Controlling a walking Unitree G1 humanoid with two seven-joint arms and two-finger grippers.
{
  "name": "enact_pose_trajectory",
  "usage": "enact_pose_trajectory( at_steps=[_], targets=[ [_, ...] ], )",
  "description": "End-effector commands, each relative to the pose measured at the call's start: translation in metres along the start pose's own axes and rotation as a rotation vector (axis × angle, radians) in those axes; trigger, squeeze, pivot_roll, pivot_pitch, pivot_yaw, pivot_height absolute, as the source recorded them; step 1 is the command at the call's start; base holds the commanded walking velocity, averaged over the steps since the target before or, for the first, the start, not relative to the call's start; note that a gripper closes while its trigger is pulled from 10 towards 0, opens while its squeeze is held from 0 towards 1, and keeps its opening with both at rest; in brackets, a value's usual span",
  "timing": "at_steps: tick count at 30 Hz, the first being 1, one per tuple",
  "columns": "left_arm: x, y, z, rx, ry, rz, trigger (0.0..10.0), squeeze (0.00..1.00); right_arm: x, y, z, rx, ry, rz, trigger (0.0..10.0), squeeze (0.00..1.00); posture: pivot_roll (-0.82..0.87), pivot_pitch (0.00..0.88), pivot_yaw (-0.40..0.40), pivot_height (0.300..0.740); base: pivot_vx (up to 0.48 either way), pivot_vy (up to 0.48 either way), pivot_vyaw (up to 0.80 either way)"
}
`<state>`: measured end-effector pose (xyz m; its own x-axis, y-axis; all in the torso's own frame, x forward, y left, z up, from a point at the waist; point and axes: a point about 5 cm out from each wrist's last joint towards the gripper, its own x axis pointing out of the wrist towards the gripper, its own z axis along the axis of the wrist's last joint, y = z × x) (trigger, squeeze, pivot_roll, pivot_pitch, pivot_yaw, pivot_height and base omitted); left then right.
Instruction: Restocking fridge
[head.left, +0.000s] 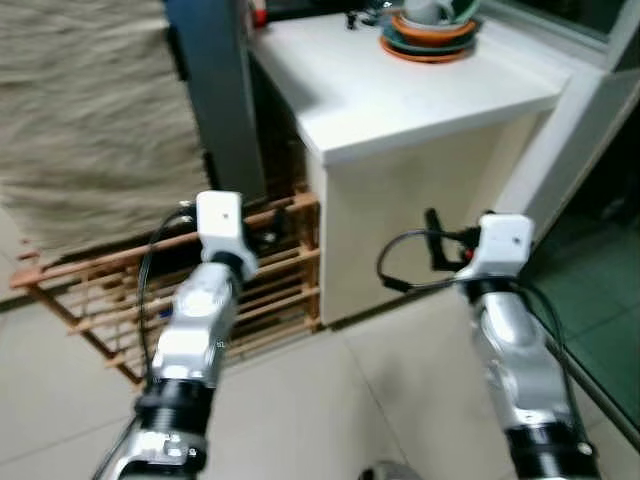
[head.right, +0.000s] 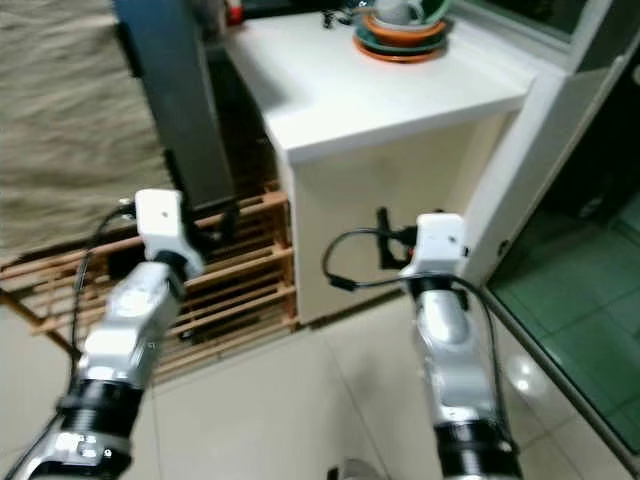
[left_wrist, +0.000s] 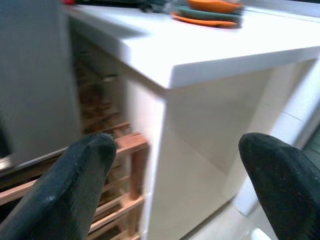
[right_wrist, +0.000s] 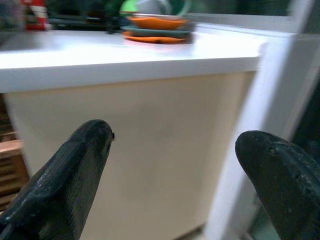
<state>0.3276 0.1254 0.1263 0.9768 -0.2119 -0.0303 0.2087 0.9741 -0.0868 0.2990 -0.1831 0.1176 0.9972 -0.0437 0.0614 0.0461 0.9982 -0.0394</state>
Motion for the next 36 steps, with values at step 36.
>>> enact_pose_trajectory(
  at_steps=[36],
  targets=[
    [0.014, 0.006, 0.013, 0.016, -0.032, 0.024, 10.0, 0.0, 0.01, -0.015, 0.001, 0.098, -0.006, -0.101, 10.0, 0.0, -0.12, 0.0, 0.01, 0.74, 0.0, 0.0, -0.72]
  ],
)
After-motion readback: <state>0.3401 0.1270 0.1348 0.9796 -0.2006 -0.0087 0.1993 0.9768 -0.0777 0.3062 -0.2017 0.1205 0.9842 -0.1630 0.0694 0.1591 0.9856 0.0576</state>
